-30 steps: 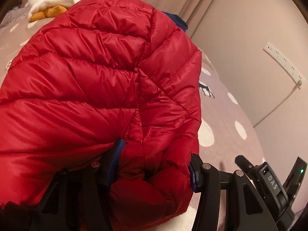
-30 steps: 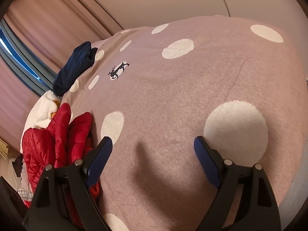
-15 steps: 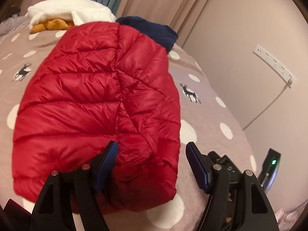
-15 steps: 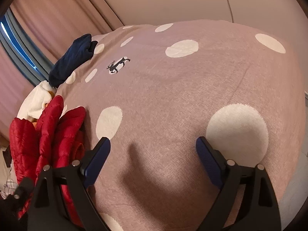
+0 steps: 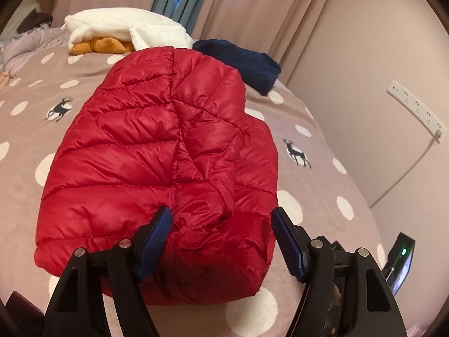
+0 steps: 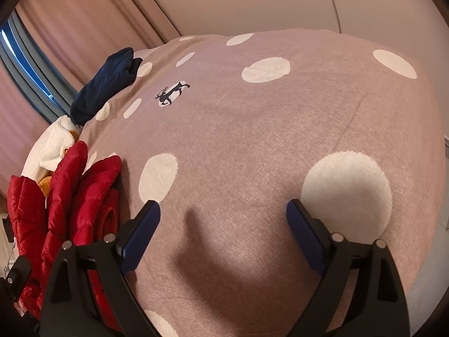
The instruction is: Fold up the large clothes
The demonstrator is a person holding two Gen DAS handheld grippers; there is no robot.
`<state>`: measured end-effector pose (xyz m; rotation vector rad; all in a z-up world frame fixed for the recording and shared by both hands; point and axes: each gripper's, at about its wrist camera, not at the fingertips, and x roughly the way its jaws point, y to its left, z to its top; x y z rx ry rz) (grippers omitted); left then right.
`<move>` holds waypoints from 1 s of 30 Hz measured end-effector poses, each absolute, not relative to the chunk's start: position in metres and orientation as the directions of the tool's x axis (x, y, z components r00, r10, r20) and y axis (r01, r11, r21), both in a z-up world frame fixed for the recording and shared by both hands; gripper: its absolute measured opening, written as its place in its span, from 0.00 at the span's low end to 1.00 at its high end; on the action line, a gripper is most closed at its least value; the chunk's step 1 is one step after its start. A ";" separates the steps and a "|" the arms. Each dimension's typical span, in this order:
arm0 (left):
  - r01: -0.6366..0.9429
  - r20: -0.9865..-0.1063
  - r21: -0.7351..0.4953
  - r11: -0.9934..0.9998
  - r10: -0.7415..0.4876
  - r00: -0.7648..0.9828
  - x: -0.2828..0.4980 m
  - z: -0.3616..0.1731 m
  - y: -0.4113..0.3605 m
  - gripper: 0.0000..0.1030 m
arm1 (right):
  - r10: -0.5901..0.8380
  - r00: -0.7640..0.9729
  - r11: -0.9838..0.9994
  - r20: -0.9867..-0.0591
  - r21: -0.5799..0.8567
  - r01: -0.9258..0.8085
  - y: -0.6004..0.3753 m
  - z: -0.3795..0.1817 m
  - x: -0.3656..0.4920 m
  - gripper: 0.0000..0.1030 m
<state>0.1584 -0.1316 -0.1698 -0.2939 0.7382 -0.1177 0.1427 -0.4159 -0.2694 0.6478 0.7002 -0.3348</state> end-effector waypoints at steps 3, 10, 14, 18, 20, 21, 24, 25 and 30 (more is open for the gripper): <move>0.011 -0.632 -0.283 0.959 -0.195 0.750 0.154 -0.167 -0.137 0.69 | -0.077 0.719 0.763 -0.691 0.423 0.488 -0.414 -0.269 0.144 0.90; -0.041 -0.601 -0.313 0.949 -0.164 0.782 0.142 -0.154 -0.127 0.69 | -0.082 0.716 0.767 -0.693 0.415 0.489 -0.413 -0.269 0.144 0.90; -0.084 -0.566 -0.285 0.955 -0.097 0.819 0.135 -0.143 -0.128 0.69 | -0.088 0.711 0.775 -0.698 0.400 0.489 -0.411 -0.269 0.145 0.90; -0.123 -0.556 -0.268 0.955 -0.050 0.829 0.136 -0.141 -0.121 0.69 | -0.097 0.704 0.782 -0.703 0.384 0.491 -0.409 -0.269 0.146 0.90; -0.136 -0.559 -0.273 0.952 -0.043 0.828 0.137 -0.140 -0.116 0.69 | -0.098 0.703 0.780 -0.705 0.384 0.494 -0.409 -0.269 0.145 0.90; -0.140 -0.560 -0.278 0.950 -0.042 0.827 0.138 -0.140 -0.111 0.69 | -0.099 0.702 0.778 -0.705 0.385 0.496 -0.408 -0.269 0.145 0.90; -0.173 -0.563 -0.272 0.947 -0.010 0.827 0.140 -0.138 -0.097 0.69 | -0.088 0.703 0.776 -0.706 0.394 0.493 -0.404 -0.266 0.147 0.92; -0.186 -0.558 -0.270 0.945 0.003 0.830 0.138 -0.136 -0.091 0.69 | -0.078 0.707 0.777 -0.703 0.401 0.485 -0.402 -0.264 0.147 0.92; -0.244 -0.546 -0.255 0.936 0.069 0.835 0.133 -0.134 -0.058 0.69 | 0.007 0.793 0.807 -0.609 0.472 0.354 -0.377 -0.237 0.150 0.91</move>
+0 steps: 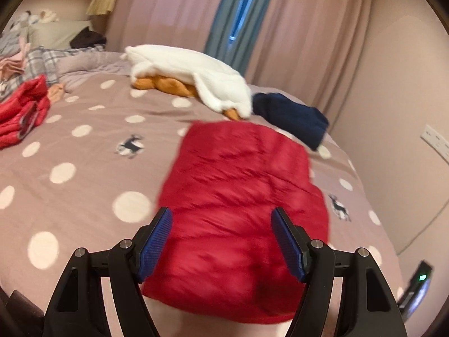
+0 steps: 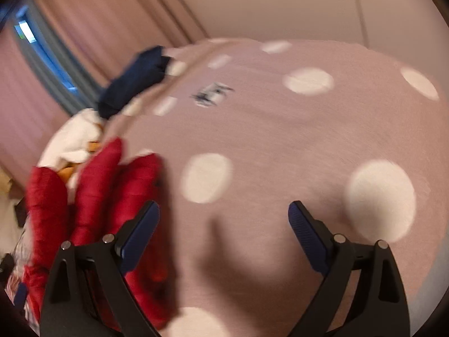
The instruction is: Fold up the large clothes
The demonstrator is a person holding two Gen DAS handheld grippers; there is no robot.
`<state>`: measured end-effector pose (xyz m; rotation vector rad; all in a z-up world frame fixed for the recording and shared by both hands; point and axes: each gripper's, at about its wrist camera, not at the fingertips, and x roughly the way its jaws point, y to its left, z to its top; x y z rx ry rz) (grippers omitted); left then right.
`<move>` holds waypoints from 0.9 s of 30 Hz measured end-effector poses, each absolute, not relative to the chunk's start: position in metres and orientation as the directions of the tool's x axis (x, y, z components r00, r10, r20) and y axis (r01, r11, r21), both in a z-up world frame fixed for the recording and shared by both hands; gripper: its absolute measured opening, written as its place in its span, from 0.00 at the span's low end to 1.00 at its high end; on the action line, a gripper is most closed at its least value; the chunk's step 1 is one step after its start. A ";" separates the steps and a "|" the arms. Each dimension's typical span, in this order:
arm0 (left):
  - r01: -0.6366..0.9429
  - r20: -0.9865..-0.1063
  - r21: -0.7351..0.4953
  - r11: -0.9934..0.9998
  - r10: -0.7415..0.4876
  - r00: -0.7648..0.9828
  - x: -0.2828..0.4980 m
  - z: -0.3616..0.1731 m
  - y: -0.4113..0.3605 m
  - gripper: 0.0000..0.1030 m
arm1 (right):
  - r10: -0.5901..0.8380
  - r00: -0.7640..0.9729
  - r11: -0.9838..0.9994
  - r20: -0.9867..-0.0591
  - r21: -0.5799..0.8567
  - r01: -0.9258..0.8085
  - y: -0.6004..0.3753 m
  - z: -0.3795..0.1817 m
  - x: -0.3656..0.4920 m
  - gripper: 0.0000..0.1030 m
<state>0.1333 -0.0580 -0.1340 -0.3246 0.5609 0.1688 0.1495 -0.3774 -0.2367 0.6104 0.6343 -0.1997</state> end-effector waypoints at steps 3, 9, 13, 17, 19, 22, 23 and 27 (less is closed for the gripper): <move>-0.302 -0.560 -0.272 0.914 0.104 0.822 0.136 -0.138 -0.031 0.69 | 0.079 0.839 0.829 -0.538 0.503 0.244 -0.351 -0.216 0.149 0.92; -0.417 -0.590 -0.245 0.875 0.207 0.780 0.143 -0.158 0.006 0.69 | 0.234 0.839 0.851 -0.490 0.522 0.067 -0.295 -0.201 0.156 0.93; -0.451 -0.626 -0.267 0.852 0.202 0.753 0.148 -0.174 0.023 0.69 | 0.260 0.822 0.873 -0.506 0.488 0.024 -0.270 -0.201 0.161 0.93; -0.485 -0.645 -0.277 0.829 0.214 0.734 0.147 -0.183 0.033 0.69 | 0.299 0.774 0.868 -0.558 0.496 0.023 -0.261 -0.218 0.174 0.82; -0.494 -0.661 -0.287 0.820 0.204 0.722 0.148 -0.186 0.039 0.69 | 0.288 0.759 0.877 -0.585 0.479 0.036 -0.260 -0.223 0.178 0.34; -0.508 -0.670 -0.311 0.803 0.194 0.716 0.146 -0.187 0.046 0.69 | 0.237 0.770 0.907 -0.592 0.419 0.044 -0.259 -0.221 0.174 0.18; -0.511 -0.668 -0.314 0.800 0.197 0.718 0.145 -0.187 0.047 0.69 | 0.227 0.782 0.909 -0.580 0.414 0.043 -0.262 -0.218 0.172 0.17; -0.518 -0.654 -0.325 0.792 0.208 0.728 0.140 -0.184 0.049 0.69 | 0.176 0.821 0.924 -0.542 0.379 0.052 -0.274 -0.207 0.164 0.16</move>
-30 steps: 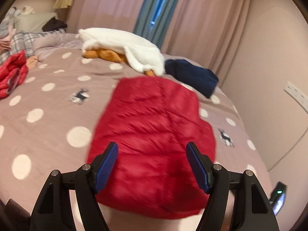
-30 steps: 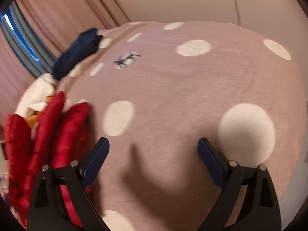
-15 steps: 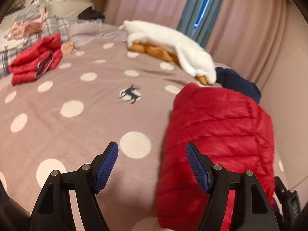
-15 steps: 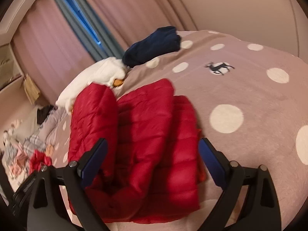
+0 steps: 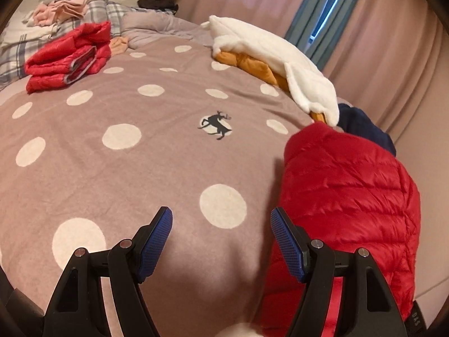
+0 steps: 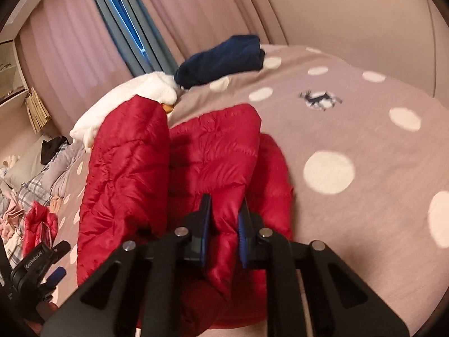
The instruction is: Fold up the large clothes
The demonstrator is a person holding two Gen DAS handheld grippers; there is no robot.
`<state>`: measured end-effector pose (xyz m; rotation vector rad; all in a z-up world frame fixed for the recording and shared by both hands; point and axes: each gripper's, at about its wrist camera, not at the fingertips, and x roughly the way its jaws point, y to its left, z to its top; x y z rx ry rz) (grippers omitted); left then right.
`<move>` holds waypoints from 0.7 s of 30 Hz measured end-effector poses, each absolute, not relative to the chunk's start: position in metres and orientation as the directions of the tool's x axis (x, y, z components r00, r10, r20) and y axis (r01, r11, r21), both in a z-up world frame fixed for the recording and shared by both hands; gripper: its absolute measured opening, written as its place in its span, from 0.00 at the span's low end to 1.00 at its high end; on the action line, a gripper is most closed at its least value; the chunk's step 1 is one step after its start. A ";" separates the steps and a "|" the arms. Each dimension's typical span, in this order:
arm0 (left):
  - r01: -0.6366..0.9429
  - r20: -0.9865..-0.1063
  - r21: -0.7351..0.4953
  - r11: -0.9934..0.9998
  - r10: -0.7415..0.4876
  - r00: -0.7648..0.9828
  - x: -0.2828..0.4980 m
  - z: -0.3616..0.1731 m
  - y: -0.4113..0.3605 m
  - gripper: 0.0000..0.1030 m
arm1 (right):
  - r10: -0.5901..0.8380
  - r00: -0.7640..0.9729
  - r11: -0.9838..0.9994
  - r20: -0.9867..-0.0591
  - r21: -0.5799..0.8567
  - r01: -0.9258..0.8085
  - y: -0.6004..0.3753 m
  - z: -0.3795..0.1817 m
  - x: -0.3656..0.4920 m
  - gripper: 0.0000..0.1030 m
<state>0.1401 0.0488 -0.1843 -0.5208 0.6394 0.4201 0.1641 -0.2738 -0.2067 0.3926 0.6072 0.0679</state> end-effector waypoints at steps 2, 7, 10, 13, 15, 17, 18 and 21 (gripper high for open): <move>-0.515 -0.657 -0.336 0.788 0.195 0.728 0.140 -0.186 0.050 0.69 | 0.154 0.814 0.927 -0.560 0.367 0.077 -0.280 -0.210 0.166 0.16; -0.528 -0.677 -0.330 0.782 0.194 0.710 0.142 -0.191 0.052 0.69 | 0.082 0.785 0.912 -0.614 0.363 0.189 -0.306 -0.228 0.172 0.16; -0.524 -0.688 -0.340 0.781 0.174 0.705 0.143 -0.194 0.053 0.69 | -0.133 0.688 0.941 -0.713 0.128 0.314 -0.309 -0.247 0.186 0.16; -0.522 -0.686 -0.342 0.782 0.172 0.707 0.144 -0.194 0.051 0.69 | -0.114 0.597 0.943 -0.794 0.102 0.316 -0.323 -0.276 0.200 0.14; -0.523 -0.684 -0.335 0.784 0.179 0.707 0.144 -0.193 0.051 0.69 | -0.087 0.631 0.932 -0.771 0.160 0.324 -0.331 -0.268 0.194 0.14; -0.521 -0.686 -0.332 0.786 0.178 0.706 0.144 -0.194 0.050 0.69 | -0.091 0.615 0.930 -0.783 0.153 0.333 -0.330 -0.271 0.195 0.16; -0.519 -0.686 -0.333 0.787 0.175 0.706 0.143 -0.194 0.051 0.69 | -0.087 0.614 0.929 -0.785 0.158 0.334 -0.328 -0.270 0.195 0.18; -0.532 -0.689 -0.330 0.780 0.186 0.700 0.142 -0.195 0.055 0.69 | 0.031 0.673 0.920 -0.739 0.284 0.270 -0.324 -0.257 0.191 0.22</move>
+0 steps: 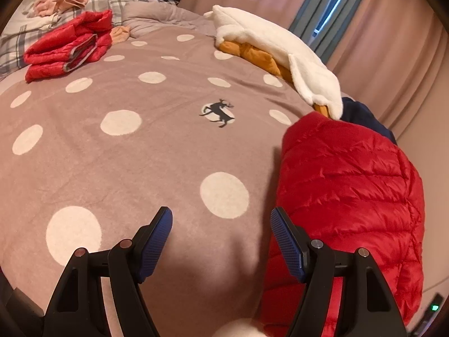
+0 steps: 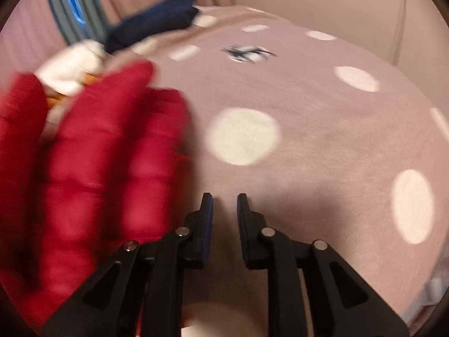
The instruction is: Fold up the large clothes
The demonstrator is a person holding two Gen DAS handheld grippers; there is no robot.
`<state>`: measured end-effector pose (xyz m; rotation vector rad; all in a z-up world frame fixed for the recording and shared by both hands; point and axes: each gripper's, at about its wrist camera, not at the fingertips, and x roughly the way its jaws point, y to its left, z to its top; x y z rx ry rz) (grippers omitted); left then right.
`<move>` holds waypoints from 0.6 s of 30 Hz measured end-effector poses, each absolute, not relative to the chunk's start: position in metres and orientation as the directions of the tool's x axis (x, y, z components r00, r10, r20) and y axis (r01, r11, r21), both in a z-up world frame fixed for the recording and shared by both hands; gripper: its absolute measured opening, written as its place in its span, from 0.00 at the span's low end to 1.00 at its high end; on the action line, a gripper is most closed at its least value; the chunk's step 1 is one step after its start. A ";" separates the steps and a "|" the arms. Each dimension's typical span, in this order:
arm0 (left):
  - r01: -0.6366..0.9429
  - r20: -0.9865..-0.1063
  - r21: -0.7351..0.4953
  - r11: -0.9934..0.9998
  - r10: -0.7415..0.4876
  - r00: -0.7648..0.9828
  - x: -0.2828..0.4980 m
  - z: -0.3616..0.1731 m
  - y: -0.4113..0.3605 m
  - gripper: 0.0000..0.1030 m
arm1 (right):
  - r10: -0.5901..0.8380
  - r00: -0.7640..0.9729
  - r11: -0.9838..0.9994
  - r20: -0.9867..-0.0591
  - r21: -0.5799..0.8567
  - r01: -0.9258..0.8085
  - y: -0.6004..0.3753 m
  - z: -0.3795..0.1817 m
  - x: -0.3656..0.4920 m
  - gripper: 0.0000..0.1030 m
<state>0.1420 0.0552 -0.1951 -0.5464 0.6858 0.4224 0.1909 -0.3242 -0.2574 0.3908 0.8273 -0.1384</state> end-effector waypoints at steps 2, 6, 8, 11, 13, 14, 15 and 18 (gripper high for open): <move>-0.544 -0.695 -0.340 0.767 0.185 0.695 0.141 -0.196 0.060 0.69 | 0.021 0.704 0.914 -0.710 0.299 0.274 -0.319 -0.245 0.181 0.34; -0.557 -0.703 -0.357 0.750 0.177 0.689 0.139 -0.198 0.068 0.69 | -0.054 0.789 0.896 -0.612 0.320 0.309 -0.322 -0.219 0.160 0.89; -0.561 -0.703 -0.355 0.748 0.182 0.687 0.138 -0.198 0.069 0.69 | 0.012 0.849 0.877 -0.528 0.413 0.245 -0.328 -0.205 0.147 0.89; -0.561 -0.704 -0.347 0.751 0.186 0.685 0.139 -0.198 0.067 0.69 | 0.101 0.878 0.879 -0.467 0.456 0.141 -0.323 -0.191 0.142 0.94; -0.559 -0.706 -0.342 0.755 0.186 0.683 0.140 -0.199 0.066 0.69 | 0.209 0.876 0.877 -0.434 0.479 0.028 -0.309 -0.187 0.140 0.99; -0.558 -0.708 -0.337 0.758 0.187 0.681 0.140 -0.199 0.065 0.69 | 0.253 0.870 0.871 -0.422 0.492 -0.015 -0.302 -0.187 0.140 0.99; -0.558 -0.709 -0.334 0.760 0.188 0.680 0.140 -0.199 0.065 0.69 | 0.309 0.855 0.859 -0.417 0.509 -0.061 -0.293 -0.188 0.144 0.99; -0.560 -0.713 -0.323 0.763 0.193 0.674 0.140 -0.201 0.064 0.69 | 0.390 0.807 0.837 -0.442 0.536 -0.111 -0.272 -0.195 0.149 0.99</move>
